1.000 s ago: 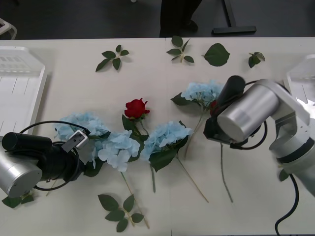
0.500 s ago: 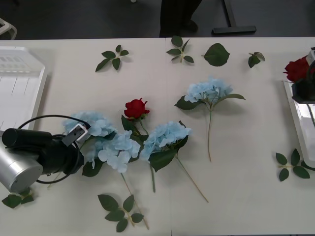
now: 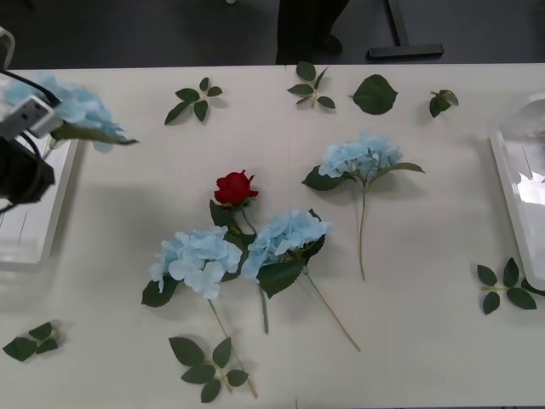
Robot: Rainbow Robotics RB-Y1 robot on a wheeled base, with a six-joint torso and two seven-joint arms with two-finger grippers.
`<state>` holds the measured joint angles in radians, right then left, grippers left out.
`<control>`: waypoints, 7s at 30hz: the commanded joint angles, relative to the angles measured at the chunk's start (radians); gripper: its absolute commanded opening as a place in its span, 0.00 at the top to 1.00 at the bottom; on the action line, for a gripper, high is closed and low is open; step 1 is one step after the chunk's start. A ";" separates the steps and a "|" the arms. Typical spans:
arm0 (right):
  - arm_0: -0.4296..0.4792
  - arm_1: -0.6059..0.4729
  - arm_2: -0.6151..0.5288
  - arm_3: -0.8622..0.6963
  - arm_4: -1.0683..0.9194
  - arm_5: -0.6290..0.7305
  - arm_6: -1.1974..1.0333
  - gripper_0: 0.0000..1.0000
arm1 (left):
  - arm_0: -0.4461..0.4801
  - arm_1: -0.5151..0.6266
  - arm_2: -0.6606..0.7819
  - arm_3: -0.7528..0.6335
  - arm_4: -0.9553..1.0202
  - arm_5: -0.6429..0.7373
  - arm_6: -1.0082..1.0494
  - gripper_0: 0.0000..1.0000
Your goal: Place the red flowers into the right box and the blue flowers into the left box. If a person shows an open palm, hand one flower to the person first, then continue sorting.
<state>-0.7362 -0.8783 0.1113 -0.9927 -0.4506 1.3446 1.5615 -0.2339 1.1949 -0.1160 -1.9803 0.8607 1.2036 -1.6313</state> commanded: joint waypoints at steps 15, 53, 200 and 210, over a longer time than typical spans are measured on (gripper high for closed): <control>-0.069 0.068 0.030 0.166 0.210 -0.249 0.051 0.86 | -0.179 -0.028 0.053 0.474 -0.287 -0.041 -0.229 1.00; -0.055 0.068 0.044 -0.521 -0.442 0.398 -0.115 0.03 | 0.071 -0.020 0.173 0.021 0.121 0.094 0.163 0.00; -0.344 0.458 -0.015 -0.287 -1.349 -0.932 1.040 0.38 | 0.329 -0.241 -0.149 -0.511 -0.259 0.079 0.765 0.00; -0.344 0.460 -0.013 -0.287 -1.398 -0.930 1.051 0.11 | 0.329 -0.241 -0.149 -0.511 -0.259 0.079 0.765 0.00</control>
<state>-1.0278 -0.4380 0.0981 -1.2580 -1.8320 0.4231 2.5951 0.0929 0.9676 -0.2772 -2.4589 0.6078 1.2937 -0.8270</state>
